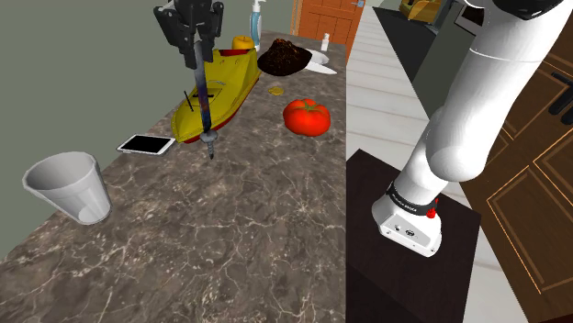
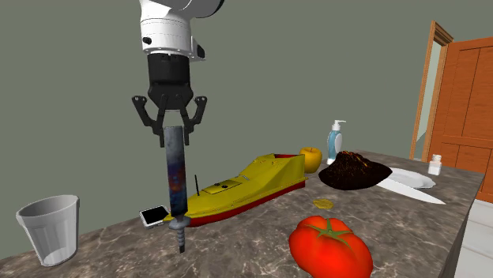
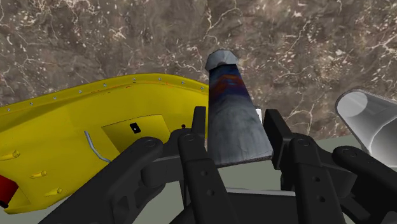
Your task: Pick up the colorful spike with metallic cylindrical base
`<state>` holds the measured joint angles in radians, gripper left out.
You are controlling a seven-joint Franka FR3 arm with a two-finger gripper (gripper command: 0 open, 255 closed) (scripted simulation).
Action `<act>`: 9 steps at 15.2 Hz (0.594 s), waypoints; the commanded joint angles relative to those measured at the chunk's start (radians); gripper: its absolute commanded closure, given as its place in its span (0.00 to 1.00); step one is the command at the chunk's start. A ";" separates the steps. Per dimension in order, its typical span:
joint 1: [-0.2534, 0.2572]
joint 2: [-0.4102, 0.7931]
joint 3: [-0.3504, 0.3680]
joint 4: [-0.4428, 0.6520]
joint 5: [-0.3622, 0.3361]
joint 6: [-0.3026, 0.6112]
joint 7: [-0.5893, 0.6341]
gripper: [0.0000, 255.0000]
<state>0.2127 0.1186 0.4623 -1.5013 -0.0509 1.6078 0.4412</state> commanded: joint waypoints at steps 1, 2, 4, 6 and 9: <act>-0.001 -0.002 -0.001 -0.003 0.001 0.000 -0.002 1.00; 0.000 0.002 0.000 0.015 -0.001 -0.014 -0.001 1.00; 0.003 0.011 0.001 0.053 -0.005 -0.044 0.001 1.00; 0.007 0.021 0.003 0.093 -0.009 -0.075 0.004 1.00; 0.013 0.039 0.005 0.157 -0.018 -0.123 0.008 1.00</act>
<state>0.2257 0.1570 0.4671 -1.3622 -0.0687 1.5026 0.4504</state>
